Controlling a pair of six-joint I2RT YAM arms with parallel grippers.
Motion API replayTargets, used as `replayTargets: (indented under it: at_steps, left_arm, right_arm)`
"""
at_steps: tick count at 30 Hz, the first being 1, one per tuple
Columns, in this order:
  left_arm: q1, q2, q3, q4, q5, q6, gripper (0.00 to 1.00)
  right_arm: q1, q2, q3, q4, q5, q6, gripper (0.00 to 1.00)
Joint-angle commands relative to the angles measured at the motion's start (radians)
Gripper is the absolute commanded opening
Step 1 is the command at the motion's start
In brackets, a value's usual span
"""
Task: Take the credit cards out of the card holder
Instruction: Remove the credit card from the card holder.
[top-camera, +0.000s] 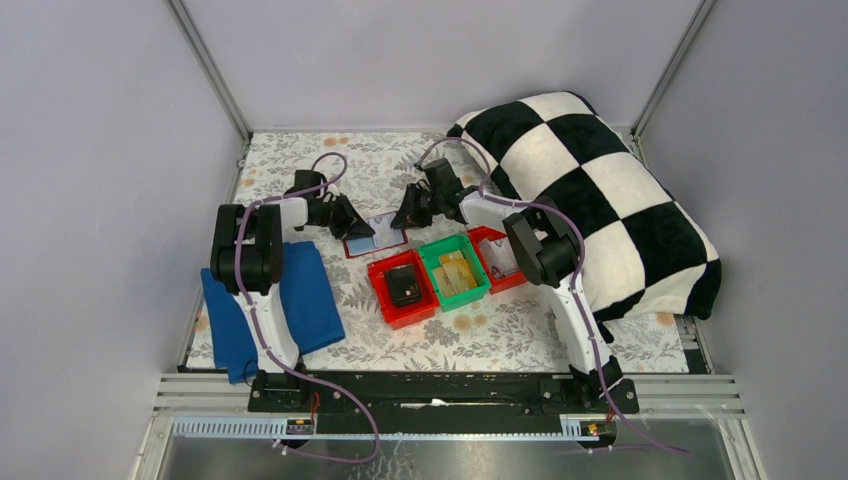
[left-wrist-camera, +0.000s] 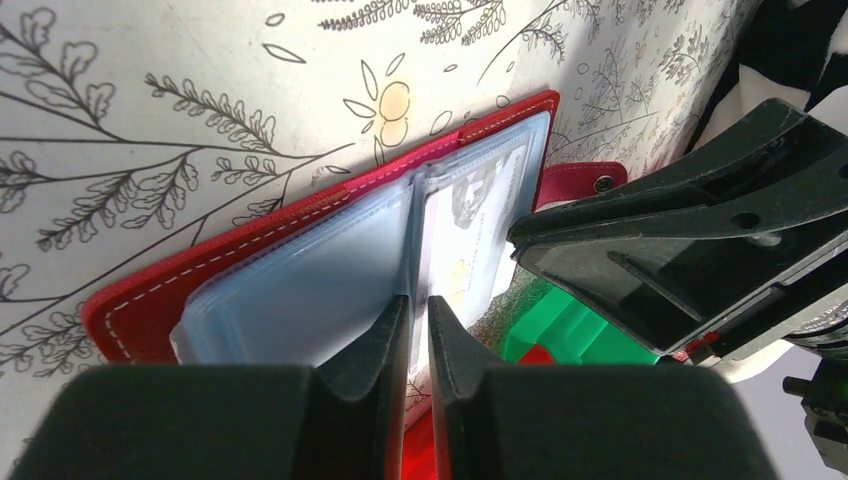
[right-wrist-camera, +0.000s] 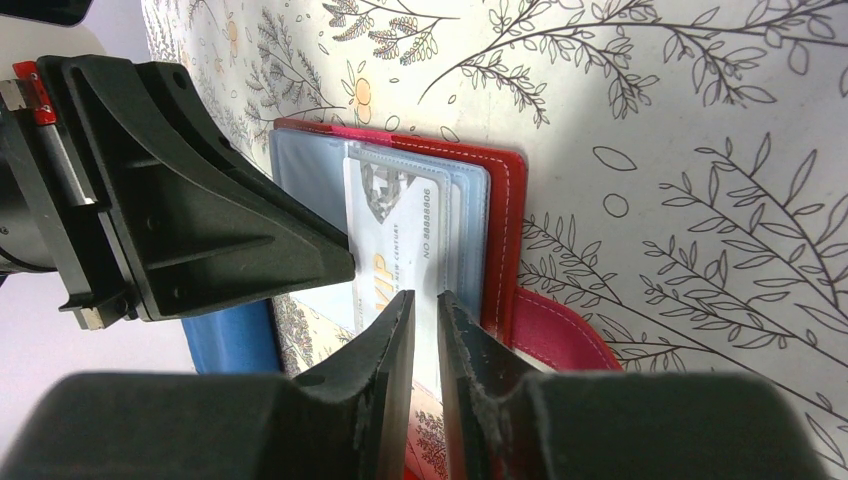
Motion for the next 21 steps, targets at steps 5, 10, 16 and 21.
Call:
replayTargets:
  at_steps: [5,10,16,21]
  left_arm:
    - [0.01,-0.041,-0.011,0.033,0.006,0.003,0.01]
    - [0.009,-0.042,-0.01,0.042,0.016,0.001,0.0]
    - [0.009,-0.051,-0.019,0.044,0.012,0.006,0.0]
    - [0.009,-0.06,-0.022,0.042,0.011,0.009,0.0]
  right_arm:
    - [0.004,0.027,0.007,-0.038,0.013,-0.022,0.22]
    - [0.004,0.028,0.007,-0.036,0.012,-0.02,0.22]
    - [0.003,0.025,0.0,-0.036,0.016,-0.023,0.22]
    - [0.002,0.024,-0.003,-0.035,0.016,-0.023,0.22]
